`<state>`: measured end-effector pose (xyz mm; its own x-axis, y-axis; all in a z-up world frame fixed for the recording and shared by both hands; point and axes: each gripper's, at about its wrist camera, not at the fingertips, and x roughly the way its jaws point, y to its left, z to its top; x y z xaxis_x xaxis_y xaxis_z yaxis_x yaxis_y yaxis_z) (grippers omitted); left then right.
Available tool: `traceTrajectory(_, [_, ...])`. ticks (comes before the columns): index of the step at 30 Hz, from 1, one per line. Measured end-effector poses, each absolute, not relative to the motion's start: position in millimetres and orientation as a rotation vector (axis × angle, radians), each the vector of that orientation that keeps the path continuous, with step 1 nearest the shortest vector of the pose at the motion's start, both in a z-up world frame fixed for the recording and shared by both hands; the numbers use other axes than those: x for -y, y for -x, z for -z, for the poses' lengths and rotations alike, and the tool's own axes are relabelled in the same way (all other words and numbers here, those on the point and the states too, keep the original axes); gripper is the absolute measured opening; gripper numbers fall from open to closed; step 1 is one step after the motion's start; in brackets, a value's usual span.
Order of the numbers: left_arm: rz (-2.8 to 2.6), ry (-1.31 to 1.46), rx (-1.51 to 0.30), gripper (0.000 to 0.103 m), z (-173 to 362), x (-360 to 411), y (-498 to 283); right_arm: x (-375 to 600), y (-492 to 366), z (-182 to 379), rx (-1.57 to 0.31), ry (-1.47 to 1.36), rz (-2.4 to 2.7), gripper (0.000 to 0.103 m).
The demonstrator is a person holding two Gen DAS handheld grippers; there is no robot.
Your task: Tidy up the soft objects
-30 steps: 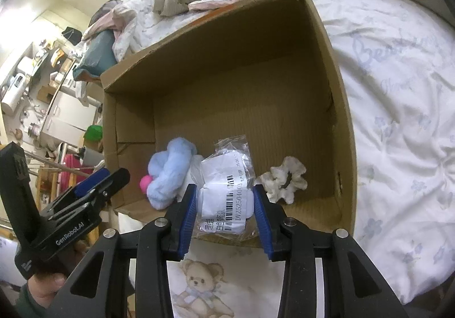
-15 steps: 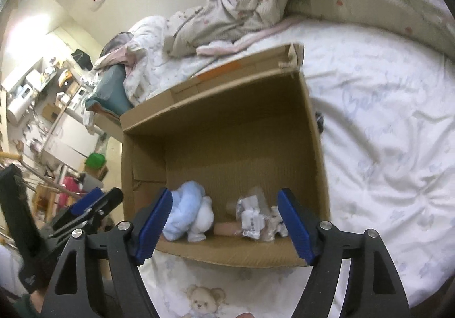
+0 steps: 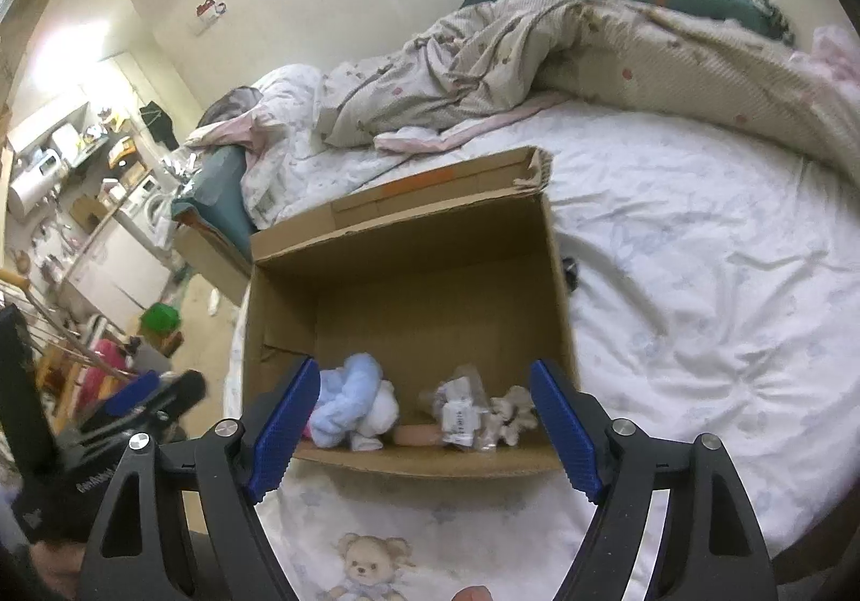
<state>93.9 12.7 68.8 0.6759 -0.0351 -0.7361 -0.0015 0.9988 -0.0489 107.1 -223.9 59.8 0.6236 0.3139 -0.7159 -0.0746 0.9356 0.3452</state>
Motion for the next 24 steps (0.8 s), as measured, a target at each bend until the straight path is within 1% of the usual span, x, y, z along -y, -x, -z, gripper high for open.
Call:
traceTrajectory(4, [0.021,0.071,-0.821,0.102,-76.9,-21.0,-79.0,220.9,-97.0,-64.5,-0.852,-0.278,-0.224,0.086])
traceTrajectory(6, [0.026,0.076,-0.815,0.102,-80.6,-23.1,-69.1,220.6,-91.5,-65.0,-0.852,-0.286,-0.229,0.094])
traceTrajectory(7, [0.045,0.091,-0.813,0.102,-82.2,-24.0,-63.4,220.7,-88.5,-65.3,-0.849,-0.286,-0.224,0.100])
traceTrajectory(8, [0.074,0.115,-0.812,0.102,-83.7,-26.0,-58.8,220.6,-84.6,-65.4,-0.843,-0.285,-0.222,0.102])
traceTrajectory(13, [0.047,0.057,-0.799,0.102,-89.1,-24.3,-39.9,218.4,-69.6,-65.3,-0.832,-0.267,-0.213,0.103])
traceTrajectory(16, [0.047,0.071,-0.801,0.102,-86.1,-26.0,-31.5,216.3,-61.5,-64.3,-0.816,-0.241,-0.197,0.103])
traceTrajectory(24, [0.013,0.094,-0.833,0.102,-69.1,-34.0,-40.7,208.5,-56.2,-56.9,-0.817,-0.171,-0.168,0.103])
